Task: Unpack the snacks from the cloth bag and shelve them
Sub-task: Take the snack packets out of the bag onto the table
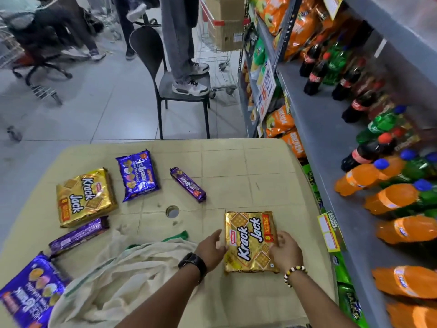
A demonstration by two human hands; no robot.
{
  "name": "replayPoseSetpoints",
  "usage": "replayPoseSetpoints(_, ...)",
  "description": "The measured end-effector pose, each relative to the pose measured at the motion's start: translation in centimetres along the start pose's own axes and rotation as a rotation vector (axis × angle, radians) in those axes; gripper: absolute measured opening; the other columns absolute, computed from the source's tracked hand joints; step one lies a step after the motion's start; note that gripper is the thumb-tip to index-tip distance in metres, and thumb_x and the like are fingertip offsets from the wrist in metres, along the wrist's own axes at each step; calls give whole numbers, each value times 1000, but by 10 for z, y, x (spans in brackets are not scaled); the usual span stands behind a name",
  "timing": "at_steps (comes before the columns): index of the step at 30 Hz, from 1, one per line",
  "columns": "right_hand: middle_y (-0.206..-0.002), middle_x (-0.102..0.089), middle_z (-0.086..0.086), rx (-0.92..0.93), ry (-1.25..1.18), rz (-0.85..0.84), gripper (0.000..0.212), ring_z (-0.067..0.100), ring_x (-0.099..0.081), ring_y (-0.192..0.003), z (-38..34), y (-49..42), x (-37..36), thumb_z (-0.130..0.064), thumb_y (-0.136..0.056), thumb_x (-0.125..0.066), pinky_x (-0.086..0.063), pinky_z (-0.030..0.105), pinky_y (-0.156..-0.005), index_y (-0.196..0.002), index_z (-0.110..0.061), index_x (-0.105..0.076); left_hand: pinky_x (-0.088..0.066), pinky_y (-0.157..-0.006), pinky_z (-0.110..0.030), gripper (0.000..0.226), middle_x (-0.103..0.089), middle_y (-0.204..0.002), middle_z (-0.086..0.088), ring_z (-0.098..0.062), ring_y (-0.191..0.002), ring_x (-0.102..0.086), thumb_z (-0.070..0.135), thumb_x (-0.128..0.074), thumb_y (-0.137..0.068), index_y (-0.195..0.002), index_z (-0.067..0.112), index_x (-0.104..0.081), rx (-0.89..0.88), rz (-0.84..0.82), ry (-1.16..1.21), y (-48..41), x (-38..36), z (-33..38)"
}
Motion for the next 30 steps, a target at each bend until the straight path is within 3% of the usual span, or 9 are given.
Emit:
replayPoseSetpoints(5, -115, -66, 7, 325, 81, 74, 37, 27, -64, -104, -41, 24, -15, 0, -80, -65, -49, 31, -88, -113, -14, -68, -38, -109, -32, 59, -54, -142, -6, -26, -131, -51, 31, -62, -92, -147, 21, -43, -110, 182, -217, 31, 65, -50)
replayPoseSetpoints(10, -119, -65, 7, 581, 223, -165, 42, 30, -59, -115, -73, 79, -103, -2, -75, -67, -43, 28, -101, -114, -16, -68, -37, -112, -40, 66, -41, -152, -9, -30, -136, -42, 37, -61, -88, -148, 26, -39, 128, 399, -424, 83, 140, -164)
replayPoseSetpoints(13, -149, -40, 8, 581, 446, -432, 61, 29, -39, -137, -82, 111, -165, -29, -84, -61, -31, 31, -113, -142, -23, -45, -36, -114, -42, 85, -27, -160, -9, -33, -143, -31, 49, -61, -85, -156, 26, -19, 328, 315, -542, 110, 167, -229)
replayPoseSetpoints(15, -161, -19, 5, 478, 531, -523, 78, 27, -24, -146, -80, 121, -194, -45, -85, -60, -25, 34, -118, -152, -28, -25, -39, -108, -43, 96, -33, -155, -10, -33, -139, -38, 55, -60, -84, -158, 21, -9, 363, 251, -606, 121, 177, -255)
replayPoseSetpoints(17, -161, -15, 3, 418, 533, -559, 89, 24, -20, -147, -79, 128, -213, -48, -83, -67, -25, 33, -118, -154, -26, -19, -41, -102, -42, 90, -43, -146, -13, -35, -132, -45, 53, -54, -89, -157, 16, -9, 348, 126, -668, 123, 175, -268)
replayPoseSetpoints(20, -153, -35, 10, 352, 512, -491, 80, 26, -36, -139, -85, 135, -234, -28, -82, -71, -33, 29, -111, -151, -21, -31, -47, -93, -39, 54, -56, -132, -12, -34, -119, -57, 46, -51, -93, -138, 18, -42, 245, 48, -522, 109, 170, -270)
replayPoseSetpoints(23, -130, -56, 20, 355, 415, -332, 57, 34, -55, -118, -106, 132, -236, -8, -82, -66, -44, 29, -95, -138, -11, -53, -46, -93, -39, 36, -55, -129, -13, -36, -117, -57, 32, -49, -96, -128, 17, -47, 118, 43, -384, 82, 163, -246)
replayPoseSetpoints(26, -121, -58, 21, 350, 274, -133, 49, 31, -63, -98, -127, 122, -228, 2, -79, -66, -44, 23, -82, -127, -9, -63, -45, -103, -39, 47, -52, -139, -10, -32, -124, -54, 22, -48, -94, -140, 20, -40, -24, 67, -120, 62, 159, -206)
replayPoseSetpoints(30, -143, -44, 18, 349, 420, -98, 58, 39, -51, -124, -139, 114, -229, -7, -83, -61, -46, 38, -101, -140, -14, -50, -36, -113, -32, 64, -48, -148, 6, -18, -133, -46, 21, -48, -90, -150, 35, -31, -103, -135, 296, 50, 156, -170)
Point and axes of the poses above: each hand's wrist, its own y-axis away from the middle knuckle, its own x-axis out of the back of the hand, z = x × y, the point moved 4 cm from there along -y, towards the middle knuckle
